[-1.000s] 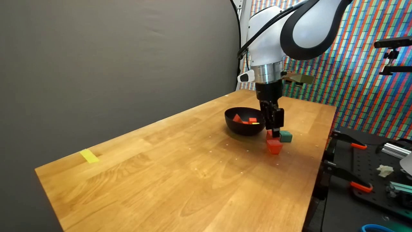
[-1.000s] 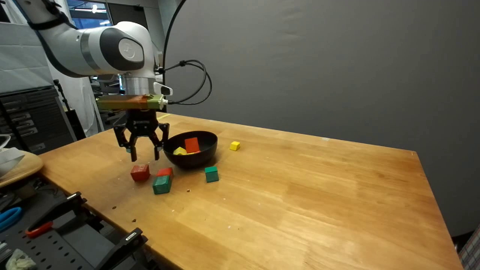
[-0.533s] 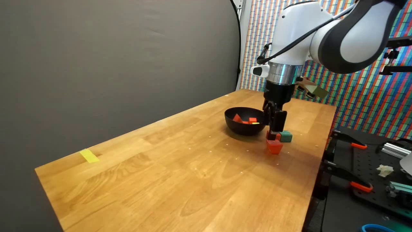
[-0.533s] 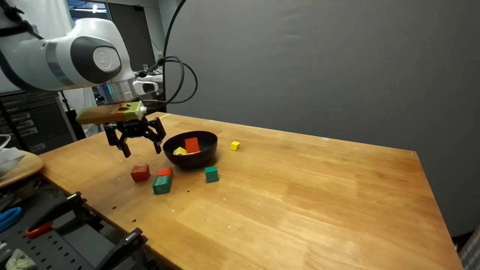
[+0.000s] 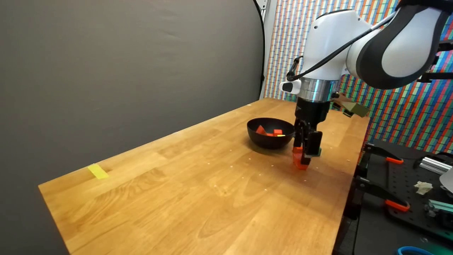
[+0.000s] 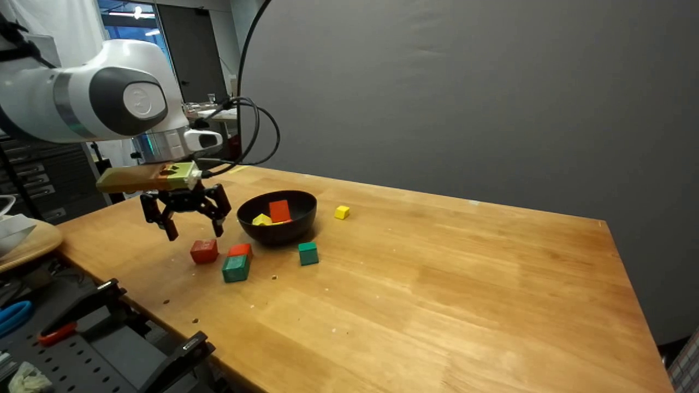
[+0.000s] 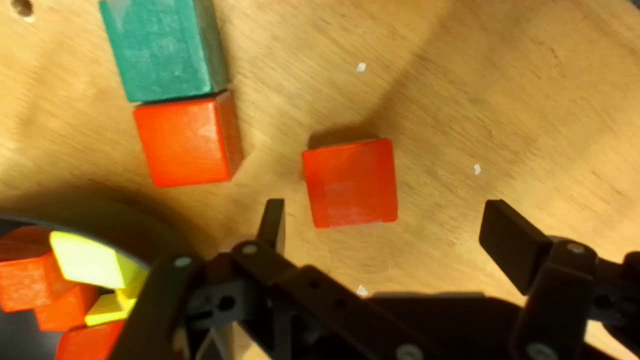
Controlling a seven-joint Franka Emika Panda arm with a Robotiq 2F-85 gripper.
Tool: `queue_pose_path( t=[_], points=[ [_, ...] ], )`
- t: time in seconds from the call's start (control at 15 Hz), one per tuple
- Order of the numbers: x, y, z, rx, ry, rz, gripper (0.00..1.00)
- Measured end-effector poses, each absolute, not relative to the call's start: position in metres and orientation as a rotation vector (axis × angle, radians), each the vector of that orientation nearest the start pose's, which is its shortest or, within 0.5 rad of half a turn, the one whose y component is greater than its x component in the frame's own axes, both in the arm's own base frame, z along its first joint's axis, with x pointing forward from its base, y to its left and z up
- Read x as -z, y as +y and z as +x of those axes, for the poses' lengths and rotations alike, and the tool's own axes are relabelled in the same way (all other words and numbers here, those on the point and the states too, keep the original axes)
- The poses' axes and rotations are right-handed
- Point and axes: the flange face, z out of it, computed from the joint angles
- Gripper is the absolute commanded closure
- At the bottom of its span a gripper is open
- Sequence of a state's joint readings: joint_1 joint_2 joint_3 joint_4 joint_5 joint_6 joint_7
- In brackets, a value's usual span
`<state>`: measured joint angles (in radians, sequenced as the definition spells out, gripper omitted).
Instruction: Put all the blocks in the bowl one at a time except the right yellow block
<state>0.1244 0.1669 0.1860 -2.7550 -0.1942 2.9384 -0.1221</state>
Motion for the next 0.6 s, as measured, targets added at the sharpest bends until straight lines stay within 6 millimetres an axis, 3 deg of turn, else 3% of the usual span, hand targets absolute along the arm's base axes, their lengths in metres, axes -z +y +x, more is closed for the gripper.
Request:
queue_pose_path(
  t=[0.07, 0.13, 0.27, 0.6],
  points=[
    [-0.164, 0.138, 0.361, 0.012, -0.957, -2.987, 0.06],
    [-0.158, 0.141, 0.361, -0.01, -0.947, -2.977, 0.27],
    [-0.151, 0.144, 0.368, -0.031, -0.927, -2.968, 0.31],
    [-0.15, 0.147, 0.384, -0.03, -0.895, -2.974, 0.72]
  ],
)
